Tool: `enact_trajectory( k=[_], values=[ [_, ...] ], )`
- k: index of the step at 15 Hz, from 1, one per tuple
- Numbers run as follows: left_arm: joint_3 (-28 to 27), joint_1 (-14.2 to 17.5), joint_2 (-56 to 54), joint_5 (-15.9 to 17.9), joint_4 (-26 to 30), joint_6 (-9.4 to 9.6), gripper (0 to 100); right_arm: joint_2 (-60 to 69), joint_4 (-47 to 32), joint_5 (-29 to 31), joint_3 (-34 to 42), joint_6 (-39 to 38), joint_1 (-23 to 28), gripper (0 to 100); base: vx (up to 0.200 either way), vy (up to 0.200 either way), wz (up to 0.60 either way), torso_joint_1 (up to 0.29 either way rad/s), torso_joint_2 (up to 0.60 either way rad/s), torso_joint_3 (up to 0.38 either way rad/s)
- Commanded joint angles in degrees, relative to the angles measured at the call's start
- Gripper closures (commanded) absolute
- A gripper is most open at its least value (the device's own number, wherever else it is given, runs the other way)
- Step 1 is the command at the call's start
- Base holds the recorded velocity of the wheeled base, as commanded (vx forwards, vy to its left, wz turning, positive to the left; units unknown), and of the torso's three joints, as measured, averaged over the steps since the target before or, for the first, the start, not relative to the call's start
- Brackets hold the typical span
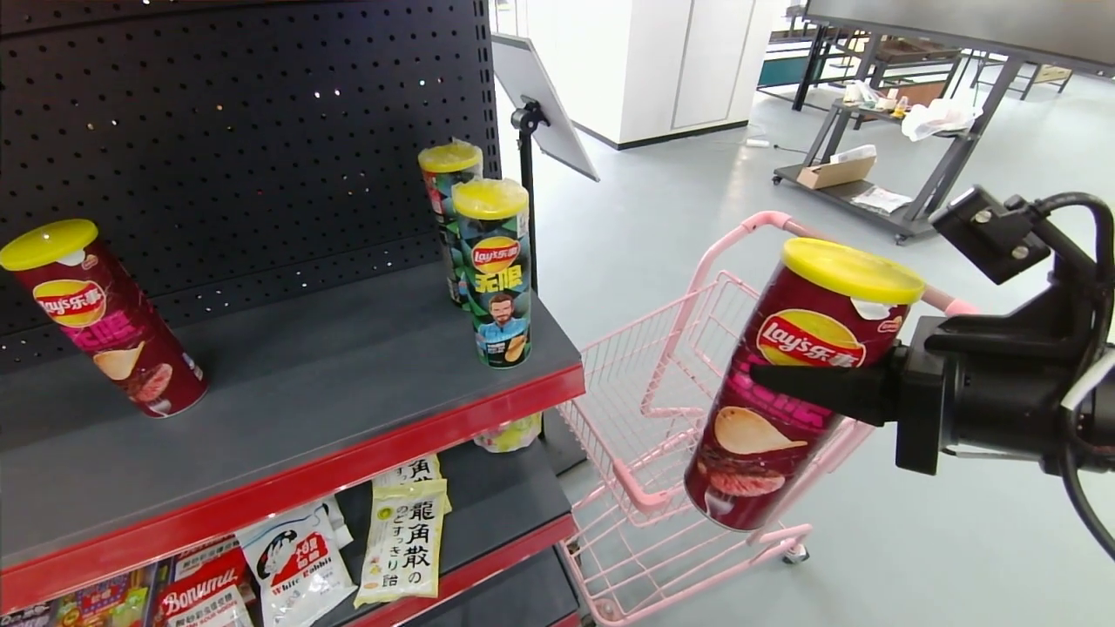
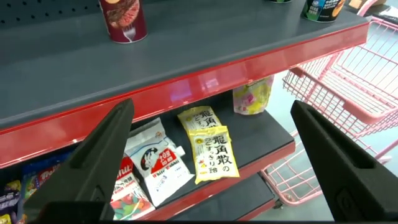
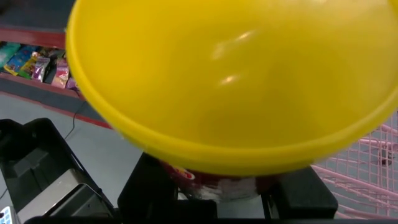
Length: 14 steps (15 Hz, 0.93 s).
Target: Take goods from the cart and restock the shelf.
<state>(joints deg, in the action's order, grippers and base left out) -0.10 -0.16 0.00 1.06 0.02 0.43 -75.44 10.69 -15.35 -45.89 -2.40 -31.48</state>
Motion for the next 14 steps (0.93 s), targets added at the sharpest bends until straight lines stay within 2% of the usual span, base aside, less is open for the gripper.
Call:
enact_trajectory(
  k=[1, 2, 6, 9, 14],
  values=[
    [0.0, 0.1, 0.1, 0.1, 0.0, 0.1, 0, 0.0, 0.0, 0.1, 0.4, -0.1, 0.0, 100, 0.0, 0.0, 0.0, 0.0, 0.0, 0.0],
    [0.0, 0.1, 0.0, 0.0, 0.0, 0.1, 0, 0.0, 0.0, 0.1, 0.5, -0.1, 0.0, 100, 0.0, 0.0, 0.0, 0.0, 0.0, 0.0],
    [0.0, 0.1, 0.0, 0.0, 0.0, 0.1, 0, 0.0, 0.0, 0.1, 0.5, -0.1, 0.1, 100, -0.2, 0.0, 0.0, 0.01, 0.0, -0.002],
    [0.0, 0.0, 0.0, 0.1, 0.0, 0.01, 0, -0.1, 0.0, 0.2, 0.6, -0.1, 0.1, 100, 0.0, 0.0, 0.0, 0.0, 0.0, 0.0],
    [0.0, 0.1, 0.1, 0.0, 0.1, 0.01, 0, -0.1, 0.0, 0.2, 0.9, -0.1, -0.1, 100, 0.0, 0.0, 0.6, 0.005, 0.0, -0.001]
  ],
)
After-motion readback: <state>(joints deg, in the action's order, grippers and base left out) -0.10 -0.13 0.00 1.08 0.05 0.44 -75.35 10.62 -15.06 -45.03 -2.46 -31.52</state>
